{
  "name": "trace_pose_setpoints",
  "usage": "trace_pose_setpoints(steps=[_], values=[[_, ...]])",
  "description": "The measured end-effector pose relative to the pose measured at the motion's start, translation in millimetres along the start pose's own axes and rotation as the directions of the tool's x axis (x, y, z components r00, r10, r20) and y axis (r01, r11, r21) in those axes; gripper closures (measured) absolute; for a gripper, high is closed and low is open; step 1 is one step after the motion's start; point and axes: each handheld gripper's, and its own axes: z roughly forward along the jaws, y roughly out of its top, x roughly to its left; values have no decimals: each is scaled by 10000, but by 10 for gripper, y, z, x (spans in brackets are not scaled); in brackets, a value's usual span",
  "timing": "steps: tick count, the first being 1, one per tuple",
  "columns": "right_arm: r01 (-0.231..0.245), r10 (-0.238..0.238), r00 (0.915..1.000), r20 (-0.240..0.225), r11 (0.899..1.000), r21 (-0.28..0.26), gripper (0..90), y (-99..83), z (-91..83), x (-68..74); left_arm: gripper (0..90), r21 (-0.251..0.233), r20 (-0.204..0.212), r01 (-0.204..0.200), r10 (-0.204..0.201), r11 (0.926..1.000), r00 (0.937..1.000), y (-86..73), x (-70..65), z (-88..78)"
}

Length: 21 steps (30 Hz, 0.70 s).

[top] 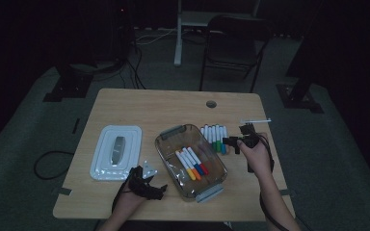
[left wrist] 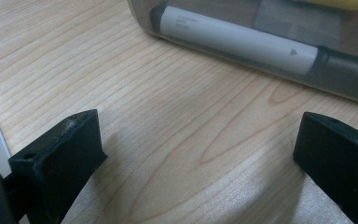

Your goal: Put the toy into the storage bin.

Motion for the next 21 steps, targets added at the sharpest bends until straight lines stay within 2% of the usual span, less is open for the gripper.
trace_pose_setpoints(steps=[2, 4, 8, 12, 17, 21], values=[[-8, 11, 9996, 276, 9999, -104, 594, 23, 46, -50, 19, 0, 1, -2, 2, 10000, 10000, 0, 0, 0], [-249, 253, 9984, 498, 9997, -87, 600, 57, 113, -122, 19, 1, 2, -1, 1, 10000, 10000, 0, 0, 0], [-497, 491, 9960, 751, 9987, 57, 610, 92, 212, -209, 19, 1, 2, -2, 2, 10000, 10000, 0, 0, 0], [-770, 725, 9880, 1364, 9966, 281, 629, 125, 443, -355, 19, -2, 1, 2, -2, 10000, 10000, 0, 0, 0], [-1083, 976, 9816, 1643, 9924, 577, 637, 125, 642, -458, 19, -1, 1, -1, 1, 10000, 10000, 0, 0, 0], [-1141, 972, 9766, 1918, 9903, 793, 646, 136, 760, -493, 19, -1, 3, 1, -1, 10000, 10000, 0, 0, 0]])
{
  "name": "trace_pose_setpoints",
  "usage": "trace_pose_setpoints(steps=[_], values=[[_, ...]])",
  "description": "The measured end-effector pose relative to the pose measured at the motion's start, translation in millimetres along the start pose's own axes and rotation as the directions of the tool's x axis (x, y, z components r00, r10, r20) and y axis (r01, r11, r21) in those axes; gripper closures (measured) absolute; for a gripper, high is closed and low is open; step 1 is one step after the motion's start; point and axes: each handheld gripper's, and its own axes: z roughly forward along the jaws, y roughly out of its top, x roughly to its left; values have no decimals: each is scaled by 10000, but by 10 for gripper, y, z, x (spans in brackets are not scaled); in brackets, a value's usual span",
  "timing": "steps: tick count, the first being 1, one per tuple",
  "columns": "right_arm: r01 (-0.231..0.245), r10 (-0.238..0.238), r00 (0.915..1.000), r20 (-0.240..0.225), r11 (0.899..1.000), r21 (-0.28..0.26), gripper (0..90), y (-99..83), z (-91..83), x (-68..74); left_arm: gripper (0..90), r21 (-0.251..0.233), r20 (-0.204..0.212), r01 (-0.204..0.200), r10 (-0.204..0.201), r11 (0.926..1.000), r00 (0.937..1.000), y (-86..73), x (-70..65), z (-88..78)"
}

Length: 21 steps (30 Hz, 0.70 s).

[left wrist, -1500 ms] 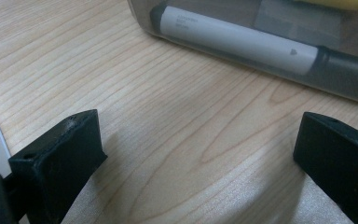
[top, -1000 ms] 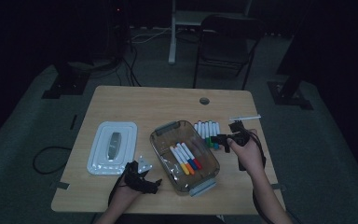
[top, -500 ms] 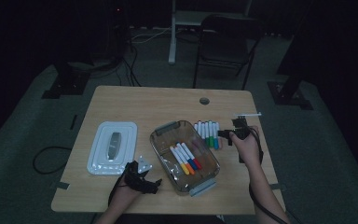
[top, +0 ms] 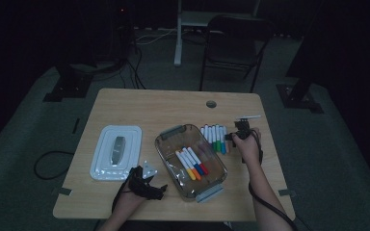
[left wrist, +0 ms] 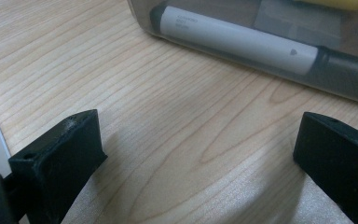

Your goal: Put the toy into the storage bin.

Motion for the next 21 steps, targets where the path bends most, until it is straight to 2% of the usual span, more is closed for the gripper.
trace_pose_setpoints(steps=[4, 7, 11, 13, 15, 21], values=[[-29, 27, 9998, 213, 9999, 124, 651, 29, 67, -11, 19, 3, -1, -6, 6, 10000, 10000, 0, 0, 0], [-204, 191, 9992, 351, 9992, 356, 689, 31, 102, -21, 19, 0, 1, 4, -4, 10000, 10000, 0, 0, 0], [-310, 285, 9972, 693, 9989, 357, 764, 33, 79, -53, 19, 1, 1, -4, 4, 10000, 10000, 0, 0, 0], [-685, 668, 9969, 417, 9968, 414, 765, 31, 41, -79, 19, 0, -2, -2, 2, 10000, 10000, 0, 0, 0], [-803, 792, 9964, 311, 9961, 376, 765, 24, -18, -99, 19, 3, -2, -4, 4, 10000, 10000, 0, 0, 0], [-649, 650, 9978, -90, 9979, 87, 765, 5, -316, -91, 19, 3, 0, -4, 4, 10000, 10000, 0, 0, 0]])
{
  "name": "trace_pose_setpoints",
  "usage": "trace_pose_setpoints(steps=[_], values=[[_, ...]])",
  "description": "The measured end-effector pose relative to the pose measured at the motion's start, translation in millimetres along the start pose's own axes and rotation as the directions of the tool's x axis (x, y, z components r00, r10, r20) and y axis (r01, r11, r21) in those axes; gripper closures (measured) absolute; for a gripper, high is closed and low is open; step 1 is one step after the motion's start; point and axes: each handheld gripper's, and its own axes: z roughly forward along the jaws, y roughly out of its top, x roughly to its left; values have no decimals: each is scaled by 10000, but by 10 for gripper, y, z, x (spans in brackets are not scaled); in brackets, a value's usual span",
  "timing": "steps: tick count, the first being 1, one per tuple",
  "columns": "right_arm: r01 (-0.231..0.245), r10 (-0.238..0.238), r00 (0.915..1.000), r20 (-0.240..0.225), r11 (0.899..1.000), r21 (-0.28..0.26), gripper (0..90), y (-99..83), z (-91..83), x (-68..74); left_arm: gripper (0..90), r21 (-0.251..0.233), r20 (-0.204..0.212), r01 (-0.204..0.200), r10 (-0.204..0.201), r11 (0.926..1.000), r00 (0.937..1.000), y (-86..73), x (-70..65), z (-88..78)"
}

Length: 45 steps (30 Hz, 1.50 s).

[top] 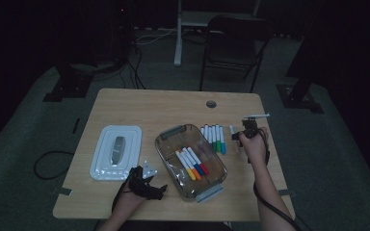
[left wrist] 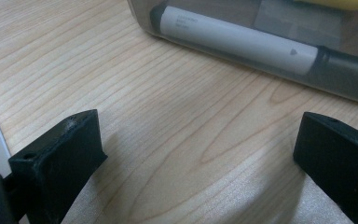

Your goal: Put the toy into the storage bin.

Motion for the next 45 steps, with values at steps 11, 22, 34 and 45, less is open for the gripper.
trace_pose_setpoints(steps=[11, 22, 34, 45], values=[[578, -654, 9802, -1871, 9973, -455, 766, -100, -628, 380, 19, -1, -1, 0, 0, 10000, 10000, 0, 0, 0], [2032, -2204, 9164, -3343, 9754, -859, 765, -234, -992, 1034, 19, 3, -3, -2, 2, 10000, 10000, 1, 0, 0], [3267, -3094, 8495, -4274, 9445, -344, 765, -398, -793, 1678, 19, 2, -4, -11, 11, 10000, 10000, 1, 1, 0], [3840, -3196, 8372, -4437, 9213, 610, 765, -525, -438, 2016, 19, 18, 6, -16, 16, 10000, 10000, 1, 2, -2]])
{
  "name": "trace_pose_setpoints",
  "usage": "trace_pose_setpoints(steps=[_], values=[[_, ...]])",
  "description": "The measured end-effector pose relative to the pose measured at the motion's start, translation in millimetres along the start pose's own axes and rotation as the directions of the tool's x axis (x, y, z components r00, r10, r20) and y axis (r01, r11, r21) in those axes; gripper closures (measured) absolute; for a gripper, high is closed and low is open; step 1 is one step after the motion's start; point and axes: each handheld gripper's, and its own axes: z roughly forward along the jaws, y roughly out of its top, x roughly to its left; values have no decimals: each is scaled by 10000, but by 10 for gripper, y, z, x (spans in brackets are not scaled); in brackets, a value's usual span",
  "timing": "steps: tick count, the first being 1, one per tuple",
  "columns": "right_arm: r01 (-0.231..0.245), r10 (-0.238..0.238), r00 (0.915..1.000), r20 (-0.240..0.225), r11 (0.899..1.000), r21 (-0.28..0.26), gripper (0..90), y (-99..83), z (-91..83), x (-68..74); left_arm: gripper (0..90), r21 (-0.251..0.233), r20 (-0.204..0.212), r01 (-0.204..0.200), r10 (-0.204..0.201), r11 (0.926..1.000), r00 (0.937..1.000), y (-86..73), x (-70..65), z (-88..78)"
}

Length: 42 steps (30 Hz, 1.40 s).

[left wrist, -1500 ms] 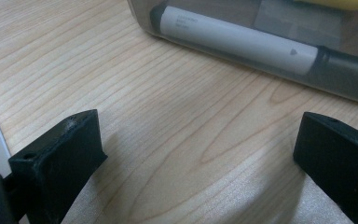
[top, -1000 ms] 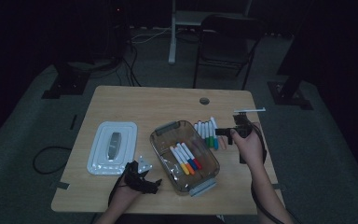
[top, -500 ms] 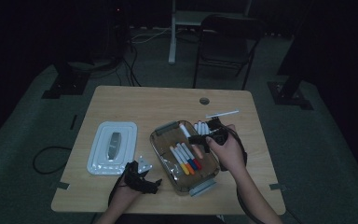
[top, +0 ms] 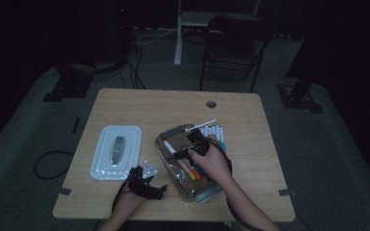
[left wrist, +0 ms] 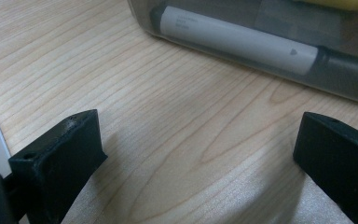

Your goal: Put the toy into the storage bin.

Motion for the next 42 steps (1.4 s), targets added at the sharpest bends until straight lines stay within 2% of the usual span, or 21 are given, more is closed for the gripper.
trace_pose_setpoints(steps=[2, 4, 7, 10, 12, 18, 21, 27, 30, 36, 40, 42], values=[[48, -49, 10000, 33, 9995, 313, 765, 7, 71, 11, 19, -1, 0, 9, -9, 10000, 10000, 0, -1, 0], [63, -64, 10000, 18, 9994, 334, 765, 9, 103, 14, 19, -1, -1, 2, -2, 10000, 10000, 0, 0, 0], [86, -104, 9997, 199, 9957, 927, 765, 19, 230, 15, 19, -9, -9, 3, -3, 10000, 10000, 0, 0, 1], [114, -172, 9988, 453, 9922, 1241, 765, 13, 317, 11, 19, -17, -9, 12, -12, 10000, 10000, -1, -1, 1], [82, -147, 9989, 452, 9900, 1410, 765, 10, 368, -3, 19, -23, -13, 16, -16, 10000, 10000, 0, -1, 1], [9, -188, 9965, 809, 9763, 2164, 765, 8, 526, -17, 19, -23, -17, 7, -7, 10000, 10000, -1, -1, 2], [2, -203, 9968, 777, 9680, 2509, 765, -11, 608, -31, 19, -32, -15, 15, -15, 10000, 10000, -1, -2, 2], [72, -392, 9943, 992, 9528, 3036, 764, -59, 728, -51, 19, -16, -18, -7, 7, 10000, 10000, 0, 0, 1], [39, -354, 9948, 959, 9506, 3103, 760, -59, 732, -62, 19, -23, -13, 12, -12, 10000, 10000, -1, -1, 2], [76, -385, 9950, 919, 9490, 3152, 717, -79, 734, -87, 19, -27, -11, 20, -20, 10000, 10000, -1, -2, 2], [315, -562, 9950, 831, 9614, 2735, 698, -78, 646, -98, 19, -20, -4, 19, -19, 10000, 10000, -1, -2, 2], [481, -667, 9951, 730, 9717, 2313, 691, -74, 545, -92, 19, -20, -3, 17, -17, 10000, 10000, -1, -1, 1]])
